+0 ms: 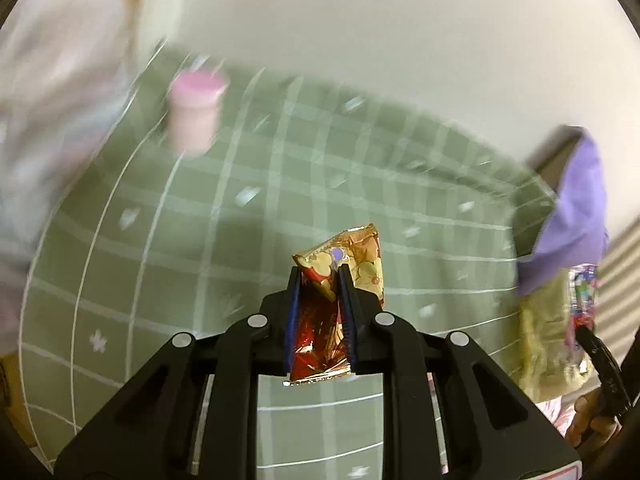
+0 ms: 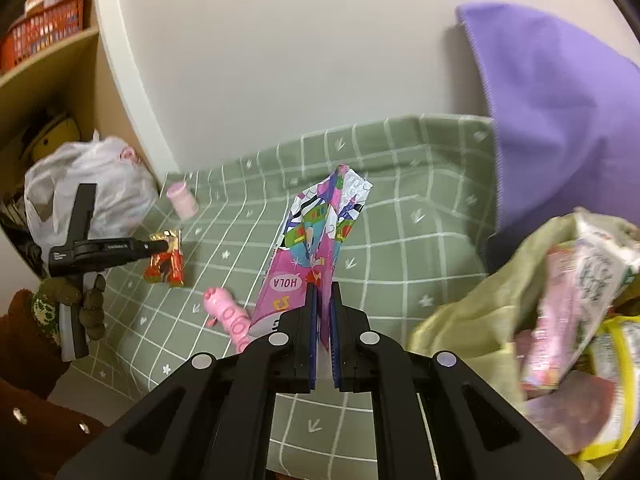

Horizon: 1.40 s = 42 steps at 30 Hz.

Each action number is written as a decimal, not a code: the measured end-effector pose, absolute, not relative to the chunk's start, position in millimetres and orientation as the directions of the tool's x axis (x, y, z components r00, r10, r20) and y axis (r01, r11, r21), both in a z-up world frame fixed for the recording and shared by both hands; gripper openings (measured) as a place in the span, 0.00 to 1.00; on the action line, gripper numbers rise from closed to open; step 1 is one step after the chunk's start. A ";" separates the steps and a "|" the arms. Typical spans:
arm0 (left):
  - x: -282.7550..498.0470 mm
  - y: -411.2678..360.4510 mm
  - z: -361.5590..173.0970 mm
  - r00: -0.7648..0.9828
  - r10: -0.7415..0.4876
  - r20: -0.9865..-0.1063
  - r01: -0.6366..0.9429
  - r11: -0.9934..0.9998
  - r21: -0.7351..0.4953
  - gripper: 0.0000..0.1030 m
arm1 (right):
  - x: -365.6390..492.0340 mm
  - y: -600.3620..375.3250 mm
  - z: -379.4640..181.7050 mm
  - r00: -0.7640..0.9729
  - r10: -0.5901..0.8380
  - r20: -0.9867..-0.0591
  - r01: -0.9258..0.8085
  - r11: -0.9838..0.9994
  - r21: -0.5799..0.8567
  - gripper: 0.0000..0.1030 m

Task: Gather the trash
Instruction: 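Carry the red-gold wrapper and pink HOLA wrapper over the bin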

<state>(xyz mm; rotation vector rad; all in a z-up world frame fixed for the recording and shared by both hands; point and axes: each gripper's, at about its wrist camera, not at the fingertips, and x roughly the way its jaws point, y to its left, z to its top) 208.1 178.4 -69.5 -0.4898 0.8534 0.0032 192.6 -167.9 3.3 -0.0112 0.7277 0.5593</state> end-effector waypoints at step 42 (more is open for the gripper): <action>310.6 -231.0 -32.0 0.400 -0.605 -0.689 0.613 0.735 -0.289 0.17 | 182.4 -349.3 -3.1 0.692 0.082 -0.717 -0.107 0.994 0.010 0.07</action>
